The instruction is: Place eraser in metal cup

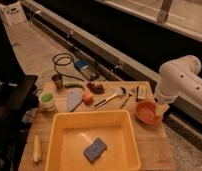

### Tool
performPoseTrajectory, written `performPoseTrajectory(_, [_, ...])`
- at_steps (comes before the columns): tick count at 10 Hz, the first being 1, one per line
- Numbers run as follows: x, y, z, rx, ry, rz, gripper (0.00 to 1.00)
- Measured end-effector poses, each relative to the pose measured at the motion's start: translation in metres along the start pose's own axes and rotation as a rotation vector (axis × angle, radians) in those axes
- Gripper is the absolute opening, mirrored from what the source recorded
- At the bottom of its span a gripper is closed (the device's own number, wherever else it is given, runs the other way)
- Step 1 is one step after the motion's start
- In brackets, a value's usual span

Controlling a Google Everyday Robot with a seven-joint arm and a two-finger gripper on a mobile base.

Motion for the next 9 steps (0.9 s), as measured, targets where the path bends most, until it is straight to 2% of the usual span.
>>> performPoseTrajectory(1, [-0.002,-0.016,0.004,-0.009,0.0,0.016,0.65])
performPoseTrajectory(3, [-0.01,-0.066,0.012,-0.013,-0.021,0.073,0.65])
performPoseTrajectory(4, [-0.007,-0.083,0.014,-0.007,-0.054,0.145,0.65])
performPoseTrajectory(6, [0.001,-0.1,0.013,0.006,-0.111,0.269,0.65])
performPoseTrajectory(9, [-0.001,-0.104,0.013,0.012,-0.121,0.284,0.65])
